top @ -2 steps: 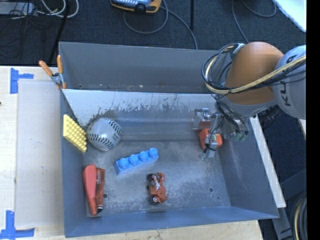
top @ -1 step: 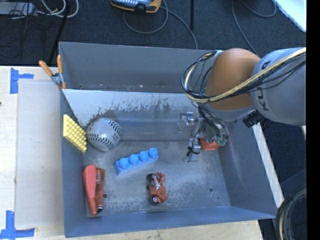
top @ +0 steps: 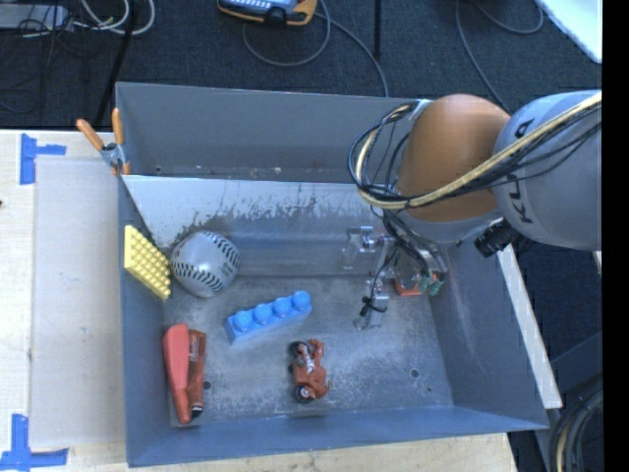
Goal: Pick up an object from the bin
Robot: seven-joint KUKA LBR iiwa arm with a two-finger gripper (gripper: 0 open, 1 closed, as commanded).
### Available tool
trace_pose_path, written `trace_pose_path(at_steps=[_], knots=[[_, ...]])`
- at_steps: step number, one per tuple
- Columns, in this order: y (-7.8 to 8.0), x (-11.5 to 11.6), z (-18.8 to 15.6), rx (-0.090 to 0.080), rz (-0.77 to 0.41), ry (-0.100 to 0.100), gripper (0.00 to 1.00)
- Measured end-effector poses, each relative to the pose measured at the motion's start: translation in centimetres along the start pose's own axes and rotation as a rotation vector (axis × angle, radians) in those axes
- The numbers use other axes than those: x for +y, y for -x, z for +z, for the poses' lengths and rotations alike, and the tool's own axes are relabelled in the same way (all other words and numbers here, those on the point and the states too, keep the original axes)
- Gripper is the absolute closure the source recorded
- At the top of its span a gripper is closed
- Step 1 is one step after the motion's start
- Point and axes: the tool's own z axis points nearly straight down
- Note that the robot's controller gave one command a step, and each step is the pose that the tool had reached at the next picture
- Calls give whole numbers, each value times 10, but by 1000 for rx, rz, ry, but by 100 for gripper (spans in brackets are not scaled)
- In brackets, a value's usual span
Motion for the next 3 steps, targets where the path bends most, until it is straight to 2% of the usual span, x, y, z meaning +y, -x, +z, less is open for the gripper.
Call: trace_pose_path(at_steps=[1,2,3], knots=[[-16,12,-24,-31,35,0,0],[2,47,40,-12,-3,0,0],[27,74,64,-19,-92,-3,0]])
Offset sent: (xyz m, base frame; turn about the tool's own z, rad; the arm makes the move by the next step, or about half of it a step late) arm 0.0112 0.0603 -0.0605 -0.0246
